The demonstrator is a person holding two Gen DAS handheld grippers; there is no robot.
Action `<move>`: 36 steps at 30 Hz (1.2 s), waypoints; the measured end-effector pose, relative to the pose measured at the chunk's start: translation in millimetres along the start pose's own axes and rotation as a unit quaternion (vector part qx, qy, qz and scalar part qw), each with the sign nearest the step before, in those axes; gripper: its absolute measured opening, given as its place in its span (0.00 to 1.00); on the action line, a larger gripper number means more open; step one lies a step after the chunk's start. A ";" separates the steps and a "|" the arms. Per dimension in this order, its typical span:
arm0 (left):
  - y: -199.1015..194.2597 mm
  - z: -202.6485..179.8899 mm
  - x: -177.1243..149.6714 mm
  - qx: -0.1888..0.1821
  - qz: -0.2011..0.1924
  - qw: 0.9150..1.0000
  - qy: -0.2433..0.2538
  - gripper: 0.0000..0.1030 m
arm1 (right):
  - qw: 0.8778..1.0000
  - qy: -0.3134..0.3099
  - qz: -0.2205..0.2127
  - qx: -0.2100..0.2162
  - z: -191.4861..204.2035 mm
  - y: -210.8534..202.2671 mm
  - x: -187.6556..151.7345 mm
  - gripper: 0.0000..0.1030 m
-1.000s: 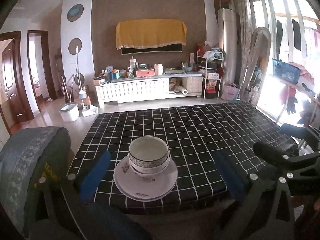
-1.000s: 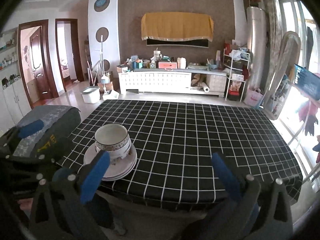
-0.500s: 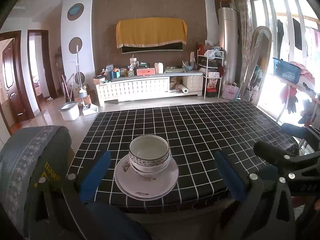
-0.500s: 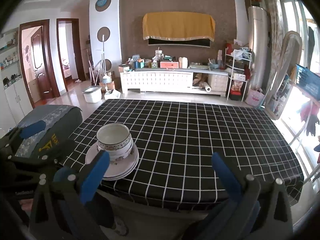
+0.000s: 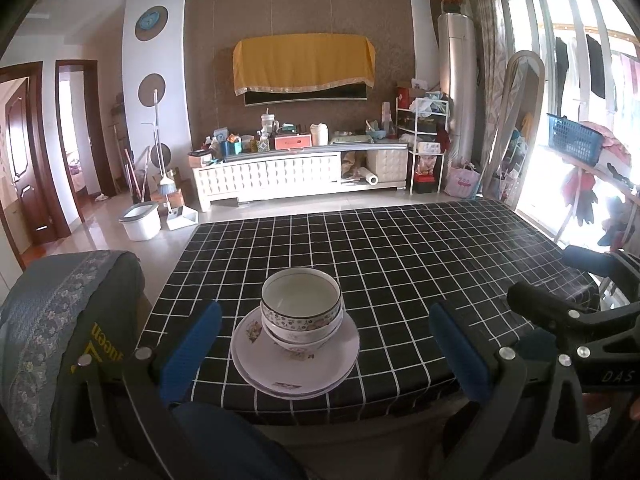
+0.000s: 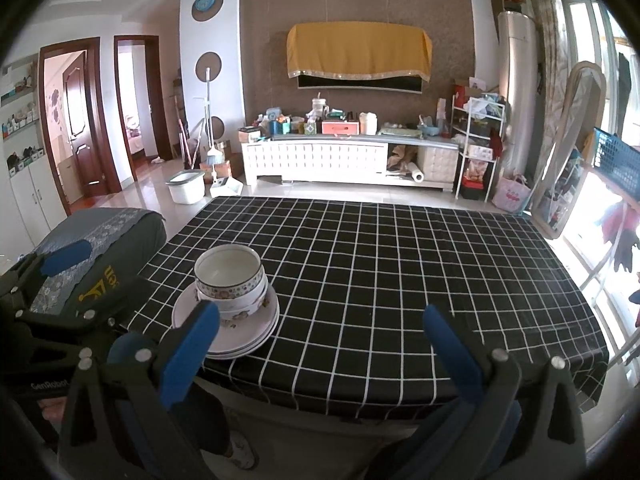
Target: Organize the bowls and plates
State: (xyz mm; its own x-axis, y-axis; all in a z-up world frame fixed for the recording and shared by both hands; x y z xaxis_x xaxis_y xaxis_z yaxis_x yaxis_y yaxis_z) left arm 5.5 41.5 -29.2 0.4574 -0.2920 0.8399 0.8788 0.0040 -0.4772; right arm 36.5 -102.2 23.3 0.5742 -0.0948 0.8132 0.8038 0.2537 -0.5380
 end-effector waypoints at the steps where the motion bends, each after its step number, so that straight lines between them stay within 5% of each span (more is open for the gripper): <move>1: 0.0 0.0 -0.2 0.000 0.000 1.000 0.000 1.00 | 1.000 0.000 0.001 0.000 -0.1 0.1 -0.2 1.00; 36: -1.8 -1.1 -4.0 0.004 0.008 1.000 0.000 1.00 | 1.000 0.002 0.007 0.004 0.7 -0.9 -5.9 1.00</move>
State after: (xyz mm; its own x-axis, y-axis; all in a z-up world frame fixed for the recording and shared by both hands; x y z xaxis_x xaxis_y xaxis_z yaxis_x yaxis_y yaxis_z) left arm 2.0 41.6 -32.0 0.4721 -0.2920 0.8318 0.8719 0.0160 -0.4893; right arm 32.4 -101.2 19.2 0.5867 -0.0949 0.8042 0.7939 0.2631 -0.5482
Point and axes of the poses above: each gripper's, at about its wrist camera, not at the fingertips, and y roughly the way its jaws point, z to its left, x to its top, the point moved 10 cm from there along y, roughly the way its jaws point, and after that the axes turned 14 degrees about y, right-handed, at the moved point
